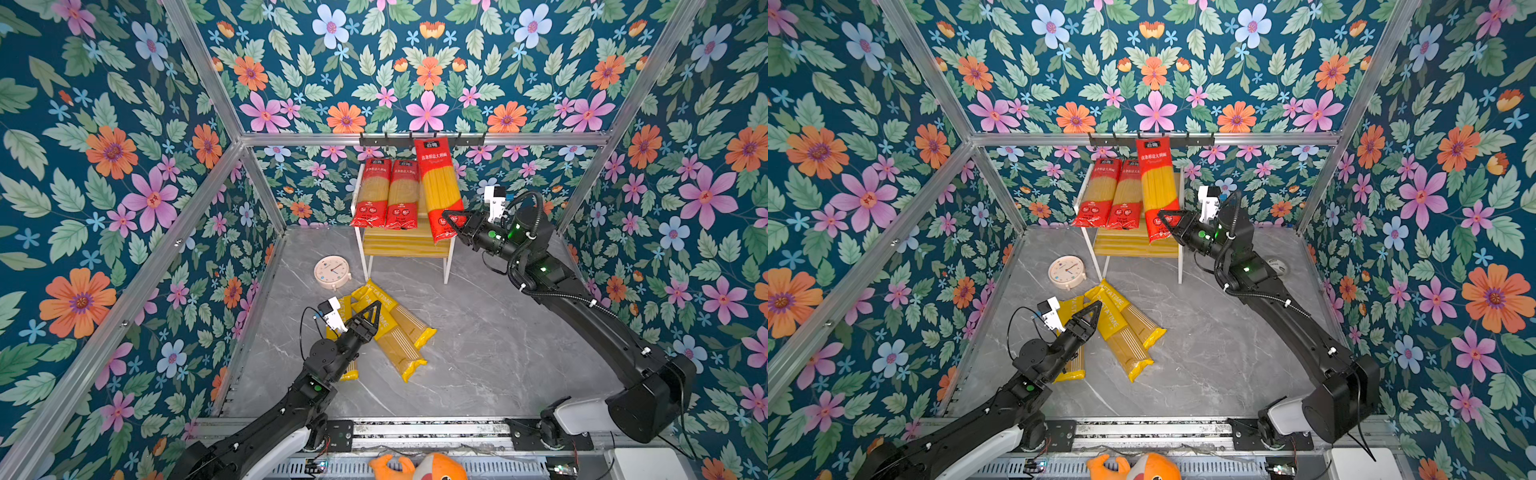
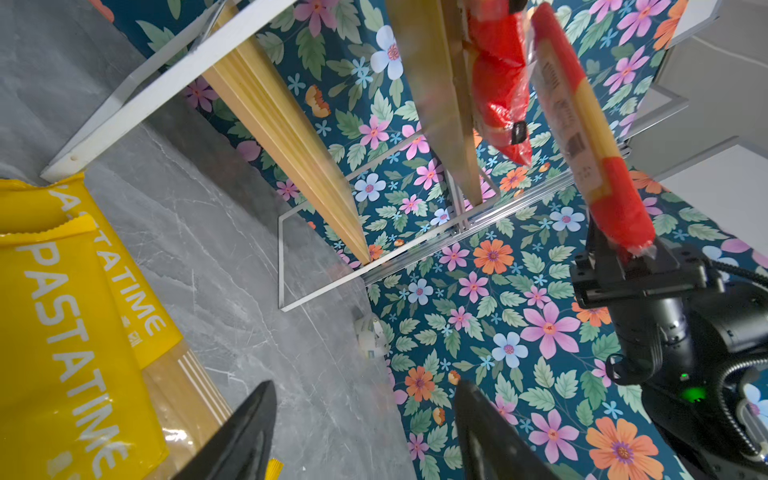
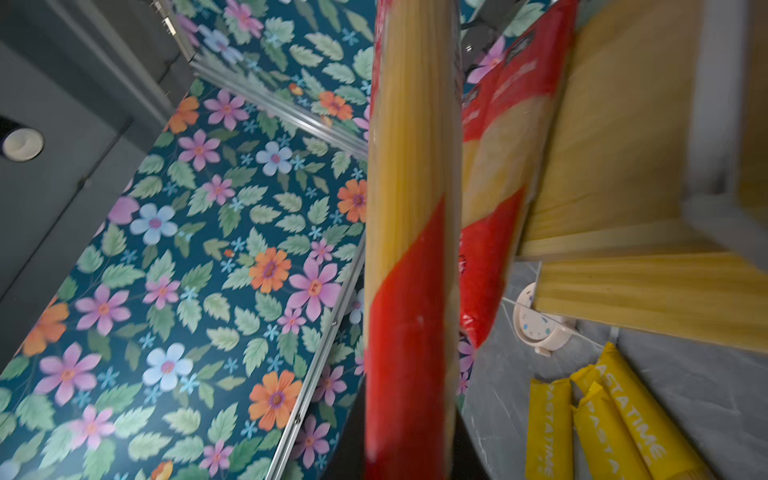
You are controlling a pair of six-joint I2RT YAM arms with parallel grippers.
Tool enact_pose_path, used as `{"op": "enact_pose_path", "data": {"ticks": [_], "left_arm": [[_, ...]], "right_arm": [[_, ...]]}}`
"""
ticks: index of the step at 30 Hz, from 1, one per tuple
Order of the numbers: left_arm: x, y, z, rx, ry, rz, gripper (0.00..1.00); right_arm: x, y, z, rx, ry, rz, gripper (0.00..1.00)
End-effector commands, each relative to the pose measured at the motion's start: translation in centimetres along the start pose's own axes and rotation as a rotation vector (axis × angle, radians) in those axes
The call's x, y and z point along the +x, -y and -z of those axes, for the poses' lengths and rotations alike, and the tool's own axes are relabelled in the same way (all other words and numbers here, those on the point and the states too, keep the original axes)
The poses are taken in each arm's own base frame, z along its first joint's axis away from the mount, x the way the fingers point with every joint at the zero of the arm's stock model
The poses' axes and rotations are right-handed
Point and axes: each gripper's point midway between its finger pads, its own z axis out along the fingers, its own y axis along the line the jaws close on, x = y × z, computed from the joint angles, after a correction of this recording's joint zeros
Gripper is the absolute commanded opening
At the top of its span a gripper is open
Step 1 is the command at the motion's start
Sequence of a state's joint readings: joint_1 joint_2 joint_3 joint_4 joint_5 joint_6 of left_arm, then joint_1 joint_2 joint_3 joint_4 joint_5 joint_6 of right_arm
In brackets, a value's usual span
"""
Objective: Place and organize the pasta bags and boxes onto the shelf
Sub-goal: 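Carry the upright red pack with the right gripper onto the wooden shelf, then release the red pack and withdraw the right gripper toward the yellow packs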
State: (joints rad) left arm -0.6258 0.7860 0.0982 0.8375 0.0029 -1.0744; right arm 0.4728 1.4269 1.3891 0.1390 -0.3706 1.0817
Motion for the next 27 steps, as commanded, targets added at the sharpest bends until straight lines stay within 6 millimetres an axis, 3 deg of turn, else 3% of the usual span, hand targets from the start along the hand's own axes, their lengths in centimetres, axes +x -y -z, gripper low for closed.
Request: {"op": "enact_pose_path", "data": {"ticks": [1, 5, 8, 11, 14, 18, 22, 27], "left_arm": [[0.3, 0.7, -0.3, 0.026, -0.012, -0.014, 0.7], [0.8, 0.7, -0.6, 0.021, -0.025, -0.022, 0.7], [1.1, 0.5, -0.7, 0.013, -0.031, -0.027, 0.7], [1.2, 0.4, -0.8, 0.012, -0.034, -0.03, 0.7], [1.3, 0.5, -0.8, 0.013, -0.037, -0.032, 0.7], [1.2, 0.4, -0.8, 0.018, -0.033, -0.031, 0.7], [1.5, 0.4, -0.7, 0.021, -0.039, -0.026, 0.7], [1.5, 0.7, -0.8, 0.032, -0.04, -0.02, 0.7]], "right_arm": [[-2.3, -1.1, -0.9, -0.034, 0.101, -0.01, 0.0], [-3.2, 1.1, -2.6, 0.043, 0.144, -0.077, 0.02], [-4.0, 2.5, -3.4, 0.079, 0.193, -0.133, 0.19], [-3.8, 2.6, -4.3, 0.088, 0.166, -0.137, 0.45], [-2.4, 2.9, -4.1, 0.116, 0.095, -0.131, 0.54], [-1.0, 5.3, -1.8, 0.185, 0.084, -0.137, 0.56], [-0.1, 5.9, -0.3, 0.219, 0.065, -0.107, 0.56], [-0.4, 5.9, -0.6, 0.205, 0.057, -0.086, 0.42]]}}
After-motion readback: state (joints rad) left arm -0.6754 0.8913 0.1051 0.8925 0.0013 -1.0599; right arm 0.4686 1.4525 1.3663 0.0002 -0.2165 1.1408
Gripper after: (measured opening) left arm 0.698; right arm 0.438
